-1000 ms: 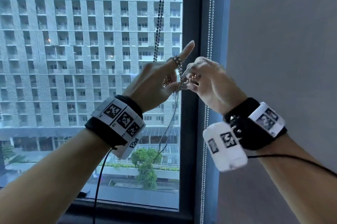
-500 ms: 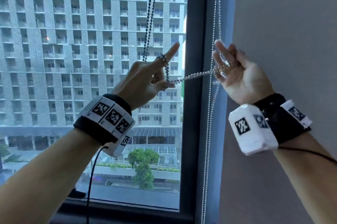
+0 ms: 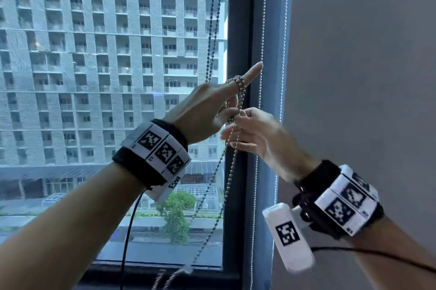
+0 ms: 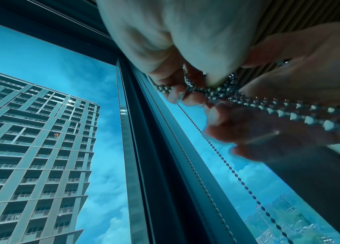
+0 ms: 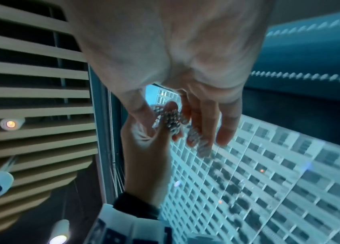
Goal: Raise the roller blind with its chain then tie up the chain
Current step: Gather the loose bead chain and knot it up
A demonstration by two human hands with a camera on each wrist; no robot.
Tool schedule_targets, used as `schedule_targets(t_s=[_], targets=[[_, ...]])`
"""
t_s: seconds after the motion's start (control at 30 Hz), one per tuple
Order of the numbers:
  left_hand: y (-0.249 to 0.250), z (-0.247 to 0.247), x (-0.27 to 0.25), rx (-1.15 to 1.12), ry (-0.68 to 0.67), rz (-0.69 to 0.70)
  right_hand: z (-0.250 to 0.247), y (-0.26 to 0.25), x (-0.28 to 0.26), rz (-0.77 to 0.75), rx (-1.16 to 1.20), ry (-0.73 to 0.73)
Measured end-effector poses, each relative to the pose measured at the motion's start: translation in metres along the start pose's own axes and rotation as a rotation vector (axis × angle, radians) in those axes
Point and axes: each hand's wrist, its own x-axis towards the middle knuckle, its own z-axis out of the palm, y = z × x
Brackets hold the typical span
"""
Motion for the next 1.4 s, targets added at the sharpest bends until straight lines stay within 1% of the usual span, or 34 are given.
schedule_targets(t_s=[0.1,0.13,0.2,0.23,0.27,0.33,0.37,0.4,0.43,0.47,0.53,0.6,0.67,0.73,0.9,1.07,1.27,1.33,1.4], targets=[[0.0,0.002,0.002,0.011,0.06,0.011,0.007,-0.01,0.006,0.014,0.164,-0.063],[-0.001,0.002,0.001,-0.018,0.083,0.001,0.007,-0.011,0.007,0.01,0.191,-0.079],[0.004,-0.002,-0.001,-0.155,0.147,-0.064,0.002,-0.013,0.006,0.0,0.132,-0.073],[0.006,-0.004,-0.001,-0.275,0.186,-0.127,-0.002,-0.013,0.007,-0.025,0.062,-0.063],[0.008,-0.006,0.0,-0.454,0.223,-0.21,-0.005,-0.015,0.006,-0.059,-0.012,-0.055],[0.011,-0.013,0.003,-0.982,0.262,-0.346,-0.012,-0.019,0.006,-0.118,-0.101,-0.032],[0.011,-0.017,0.003,-1.238,0.267,-0.382,-0.015,-0.021,0.005,-0.137,-0.118,-0.012],[0.012,-0.021,0.004,-1.435,0.283,-0.404,-0.019,-0.024,0.004,-0.144,-0.129,0.006],[0.013,-0.024,0.004,-1.553,0.323,-0.427,-0.023,-0.025,0.003,-0.147,-0.141,0.013],[0.013,-0.026,0.004,-1.619,0.371,-0.456,-0.027,-0.026,0.002,-0.152,-0.152,0.009],[0.013,-0.026,0.002,-1.664,0.493,-0.531,-0.034,-0.025,-0.001,-0.173,-0.168,0.003],[0.009,-0.023,-0.003,-1.612,0.564,-0.604,-0.041,-0.024,-0.003,-0.204,-0.175,0.034],[0.005,-0.015,-0.012,-1.464,0.522,-0.66,-0.048,-0.024,-0.004,-0.225,-0.163,0.066],[0.002,-0.007,-0.019,-1.372,0.465,-0.686,-0.054,-0.024,-0.005,-0.219,-0.138,0.076],[0.0,-0.006,-0.019,-1.374,0.403,-0.732,-0.059,-0.021,-0.005,-0.197,-0.067,0.072],[0.0,-0.009,-0.015,-1.252,0.328,-0.73,-0.056,-0.02,-0.005,-0.198,-0.06,0.071],[0.005,-0.006,-0.005,-1.142,0.218,-0.705,-0.048,-0.018,-0.001,-0.136,-0.127,-0.076],[0.005,-0.004,-0.003,-1.156,0.211,-0.713,-0.042,-0.016,0.002,-0.102,-0.113,-0.145],[0.004,-0.004,-0.002,-1.168,0.216,-0.715,-0.035,-0.015,0.005,-0.025,-0.094,-0.214]])
